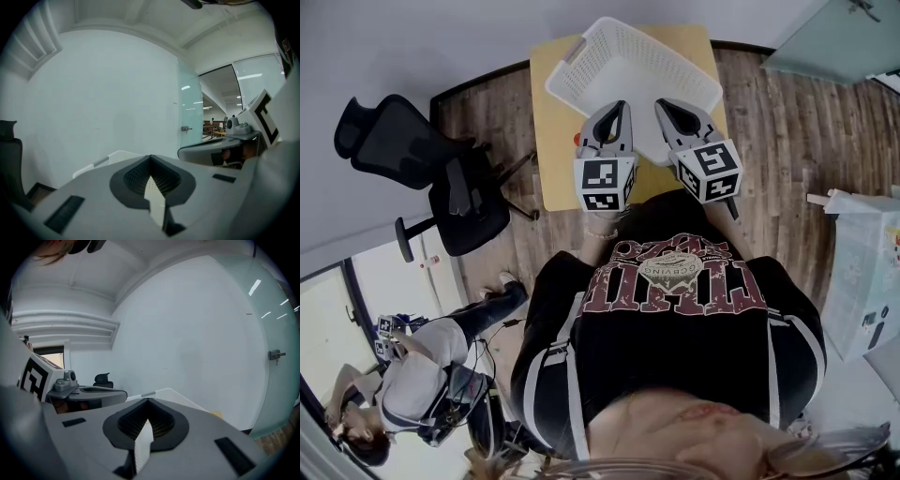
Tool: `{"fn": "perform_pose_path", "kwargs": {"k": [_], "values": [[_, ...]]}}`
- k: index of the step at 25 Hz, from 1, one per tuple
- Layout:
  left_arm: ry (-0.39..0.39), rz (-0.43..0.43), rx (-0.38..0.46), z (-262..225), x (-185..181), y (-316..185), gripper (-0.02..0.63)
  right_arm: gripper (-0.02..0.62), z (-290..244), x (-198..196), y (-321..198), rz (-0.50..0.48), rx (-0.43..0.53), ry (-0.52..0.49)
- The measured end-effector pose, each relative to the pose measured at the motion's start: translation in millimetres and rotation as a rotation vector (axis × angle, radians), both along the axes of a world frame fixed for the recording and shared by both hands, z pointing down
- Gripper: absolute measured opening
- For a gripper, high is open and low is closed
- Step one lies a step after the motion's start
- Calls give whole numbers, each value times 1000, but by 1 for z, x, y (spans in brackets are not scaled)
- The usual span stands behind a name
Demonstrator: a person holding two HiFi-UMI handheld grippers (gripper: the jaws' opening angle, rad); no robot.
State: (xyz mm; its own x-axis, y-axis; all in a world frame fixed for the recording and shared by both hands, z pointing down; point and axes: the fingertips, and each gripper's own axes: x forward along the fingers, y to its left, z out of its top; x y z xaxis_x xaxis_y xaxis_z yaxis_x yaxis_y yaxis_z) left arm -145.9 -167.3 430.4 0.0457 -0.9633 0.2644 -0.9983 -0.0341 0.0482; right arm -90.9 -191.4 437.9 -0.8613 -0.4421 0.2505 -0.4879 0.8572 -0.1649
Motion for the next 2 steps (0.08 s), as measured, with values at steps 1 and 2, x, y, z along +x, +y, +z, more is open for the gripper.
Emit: {"fn": "perform_pose_path", "kwargs": {"k": [1, 2], "values": [[0, -1, -1, 1, 0, 0, 48, 17, 1, 0, -1, 0, 0, 0], [0, -2, -3, 2, 0, -1, 48, 17, 2, 1, -1, 0, 0, 1]]}}
